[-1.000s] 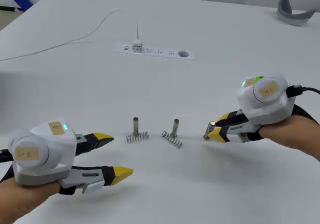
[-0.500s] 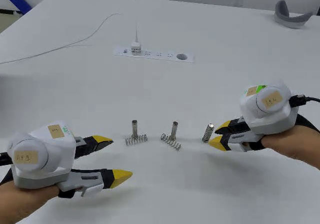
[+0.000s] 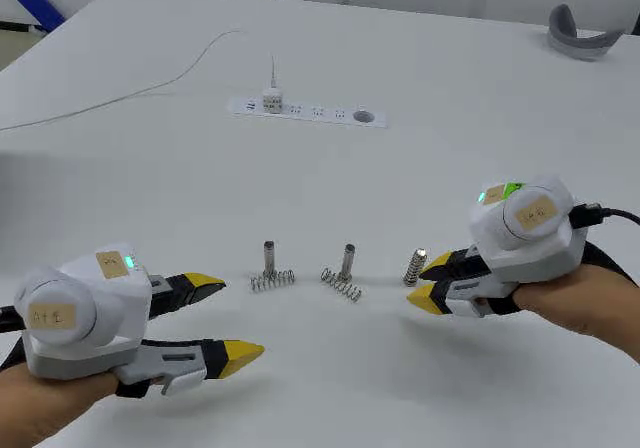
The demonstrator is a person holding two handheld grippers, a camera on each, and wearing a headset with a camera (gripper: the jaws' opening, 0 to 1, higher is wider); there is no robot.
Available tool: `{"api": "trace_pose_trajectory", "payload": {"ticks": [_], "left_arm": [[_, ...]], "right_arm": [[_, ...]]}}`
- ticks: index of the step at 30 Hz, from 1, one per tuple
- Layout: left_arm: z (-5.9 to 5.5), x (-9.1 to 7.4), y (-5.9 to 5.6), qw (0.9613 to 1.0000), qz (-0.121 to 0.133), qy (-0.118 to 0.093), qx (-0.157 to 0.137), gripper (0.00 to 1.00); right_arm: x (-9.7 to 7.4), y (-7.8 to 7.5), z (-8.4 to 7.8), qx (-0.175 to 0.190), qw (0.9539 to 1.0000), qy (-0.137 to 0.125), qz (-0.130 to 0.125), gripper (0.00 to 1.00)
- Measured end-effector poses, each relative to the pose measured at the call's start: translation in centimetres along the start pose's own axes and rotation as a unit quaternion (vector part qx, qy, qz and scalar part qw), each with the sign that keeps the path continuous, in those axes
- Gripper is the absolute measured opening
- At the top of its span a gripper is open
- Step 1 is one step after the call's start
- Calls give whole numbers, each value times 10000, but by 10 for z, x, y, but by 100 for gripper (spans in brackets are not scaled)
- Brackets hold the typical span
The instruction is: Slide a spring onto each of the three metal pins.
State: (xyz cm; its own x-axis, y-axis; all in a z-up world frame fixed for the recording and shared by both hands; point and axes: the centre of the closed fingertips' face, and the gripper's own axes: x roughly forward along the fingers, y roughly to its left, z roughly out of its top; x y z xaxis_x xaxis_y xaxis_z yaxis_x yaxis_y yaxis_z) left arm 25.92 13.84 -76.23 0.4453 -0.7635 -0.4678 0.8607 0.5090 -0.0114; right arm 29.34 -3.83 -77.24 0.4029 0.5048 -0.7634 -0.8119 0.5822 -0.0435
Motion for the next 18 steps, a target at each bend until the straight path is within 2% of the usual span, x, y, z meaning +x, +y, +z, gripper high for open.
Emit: {"api": "trace_pose_trajectory", "payload": {"ticks": [9, 18], "left_arm": [[1, 0, 0, 10000, 6, -13, 0, 53], [1, 1, -1, 10000, -10, 11, 5, 52]], "right_arm": [[10, 15, 10, -77, 9999, -63, 121, 21], [22, 22, 23, -125, 9997, -115, 185, 20]]}}
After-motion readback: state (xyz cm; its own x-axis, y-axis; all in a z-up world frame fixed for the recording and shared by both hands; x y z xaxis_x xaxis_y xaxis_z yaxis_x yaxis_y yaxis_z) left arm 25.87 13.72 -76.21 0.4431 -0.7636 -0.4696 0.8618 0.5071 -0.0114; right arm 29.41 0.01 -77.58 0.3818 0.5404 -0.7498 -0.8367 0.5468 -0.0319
